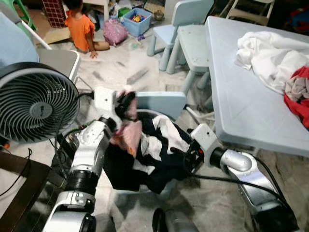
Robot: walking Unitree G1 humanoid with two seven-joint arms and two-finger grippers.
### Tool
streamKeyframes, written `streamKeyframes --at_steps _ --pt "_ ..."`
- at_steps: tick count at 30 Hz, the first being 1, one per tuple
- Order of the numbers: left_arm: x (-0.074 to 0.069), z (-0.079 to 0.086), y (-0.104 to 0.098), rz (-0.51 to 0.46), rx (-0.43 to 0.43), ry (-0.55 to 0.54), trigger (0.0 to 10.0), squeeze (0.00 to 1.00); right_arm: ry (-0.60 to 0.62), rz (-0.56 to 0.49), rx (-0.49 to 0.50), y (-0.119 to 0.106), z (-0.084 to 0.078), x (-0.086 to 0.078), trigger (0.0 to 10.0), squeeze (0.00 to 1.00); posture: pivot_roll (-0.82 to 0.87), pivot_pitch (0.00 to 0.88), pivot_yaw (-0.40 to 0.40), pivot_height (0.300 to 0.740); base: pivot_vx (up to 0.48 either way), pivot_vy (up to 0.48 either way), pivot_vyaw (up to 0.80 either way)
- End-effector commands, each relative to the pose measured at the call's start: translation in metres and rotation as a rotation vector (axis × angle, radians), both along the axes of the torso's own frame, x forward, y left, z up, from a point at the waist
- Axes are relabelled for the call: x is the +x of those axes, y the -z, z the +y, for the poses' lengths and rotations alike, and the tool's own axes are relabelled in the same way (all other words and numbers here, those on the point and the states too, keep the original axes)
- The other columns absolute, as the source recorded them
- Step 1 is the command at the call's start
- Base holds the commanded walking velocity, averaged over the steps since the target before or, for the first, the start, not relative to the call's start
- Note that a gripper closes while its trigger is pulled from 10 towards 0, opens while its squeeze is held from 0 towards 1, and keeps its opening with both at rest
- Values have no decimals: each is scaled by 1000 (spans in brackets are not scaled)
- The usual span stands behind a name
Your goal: Hang hanger
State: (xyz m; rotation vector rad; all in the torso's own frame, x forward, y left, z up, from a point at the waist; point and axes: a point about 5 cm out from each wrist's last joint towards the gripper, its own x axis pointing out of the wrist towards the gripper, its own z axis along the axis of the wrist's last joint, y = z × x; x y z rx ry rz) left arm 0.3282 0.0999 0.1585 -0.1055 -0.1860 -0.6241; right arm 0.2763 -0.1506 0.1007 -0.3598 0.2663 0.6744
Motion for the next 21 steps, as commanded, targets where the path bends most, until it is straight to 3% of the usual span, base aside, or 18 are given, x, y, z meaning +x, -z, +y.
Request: streamKeyframes --at_steps 1,3,5,9,11,13,17,21 --pt "-6 -7 -1 -19 57 68 0 0 51 -19 -5 -1 -8 4 10000 0 -52 92 -64 740 0 0 0" --pt "-11 -3 15 -23 229 84 0 0 64 -25 -10 0 -9 6 10000 0 -50 90 -60 740 0 0 0" --pt "-12 4 26 12 291 54 0 0 69 -27 -12 0 -10 6 10000 0 -52 91 -56 740 0 0 0" --pt "-22 47 70 273 433 -143 0 0 76 -24 -25 4 -14 3 10000 0 -49 93 -56 740 0 0 0" --pt "-34 64 84 401 433 -208 0 0 78 -25 -27 5 -14 3 10000 0 -42 97 -61 740 0 0 0" --pt "-40 74 90 446 421 -252 0 0 75 -28 -28 5 -12 4 10000 0 -41 97 -62 740 0 0 0" --pt "-44 92 89 442 420 -346 0 0 64 -33 -25 6 -8 8 10000 0 -25 99 -74 740 0 0 0" --pt "-35 88 73 370 375 -356 0 0 49 -37 -29 6 -4 9 10000 0 -19 97 -81 740 0 0 0"
